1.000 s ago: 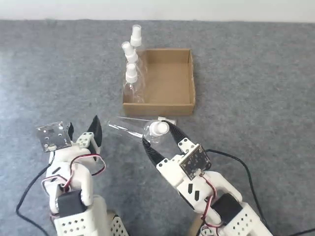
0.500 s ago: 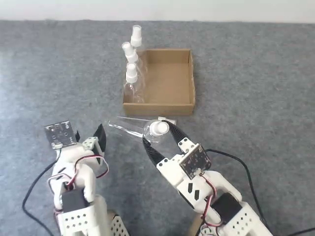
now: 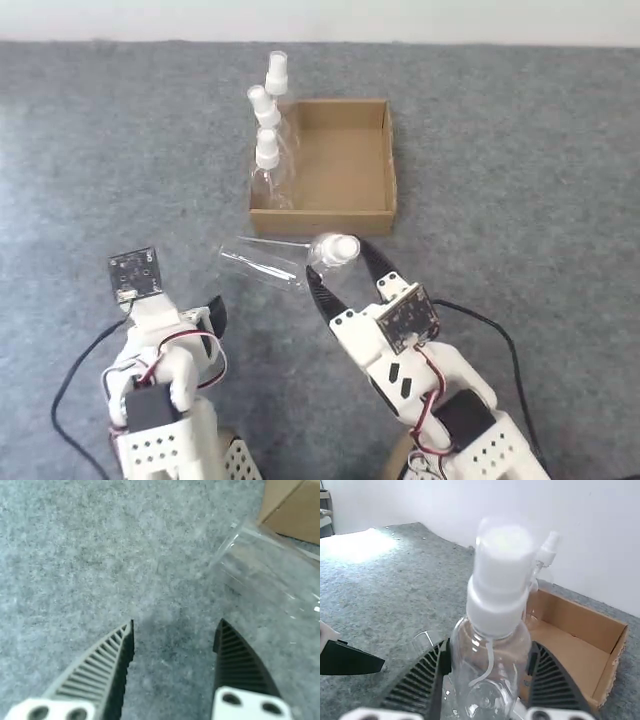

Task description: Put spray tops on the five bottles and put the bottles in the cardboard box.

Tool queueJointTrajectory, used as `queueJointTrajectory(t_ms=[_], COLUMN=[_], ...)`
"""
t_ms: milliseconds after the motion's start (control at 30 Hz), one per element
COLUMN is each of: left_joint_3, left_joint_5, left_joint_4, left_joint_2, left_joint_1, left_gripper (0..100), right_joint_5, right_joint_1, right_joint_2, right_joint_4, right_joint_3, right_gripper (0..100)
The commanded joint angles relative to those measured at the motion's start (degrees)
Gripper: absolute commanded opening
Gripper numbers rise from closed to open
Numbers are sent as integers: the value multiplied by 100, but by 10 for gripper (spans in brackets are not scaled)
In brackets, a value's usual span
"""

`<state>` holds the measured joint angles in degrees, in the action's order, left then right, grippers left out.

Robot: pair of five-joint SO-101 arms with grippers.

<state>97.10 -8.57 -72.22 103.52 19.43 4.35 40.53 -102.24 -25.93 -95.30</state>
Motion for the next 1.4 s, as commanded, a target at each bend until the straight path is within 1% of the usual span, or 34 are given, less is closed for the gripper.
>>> queueJointTrajectory(t_ms=[0,167,267,600,767,900,1133,1367], left_joint_3=[-57,-57,-57,-57,-57,-57,-57,-57], left_joint_5=[-18,-18,-18,-18,-18,-9,0,0], left_joint_4=[-26,-26,-26,-26,-18,-26,-26,-26], left_joint_2=[97,97,97,97,97,97,97,97], left_joint_1=[35,35,35,35,141,273,264,264], left_gripper=[220,80,41,37,37,37,37,37], right_joint_5=[97,97,97,79,-484,-484,-466,-466], right_joint_1=[-92,-92,-92,-101,-286,-514,-549,-541], right_joint_2=[-163,-163,-163,-163,-163,-119,-101,-92], right_joint_4=[-4,-4,-4,-22,-725,-945,-927,-1209], right_joint_3=[53,44,26,132,695,1064,1134,1714], right_gripper=[118,118,118,118,117,117,117,117])
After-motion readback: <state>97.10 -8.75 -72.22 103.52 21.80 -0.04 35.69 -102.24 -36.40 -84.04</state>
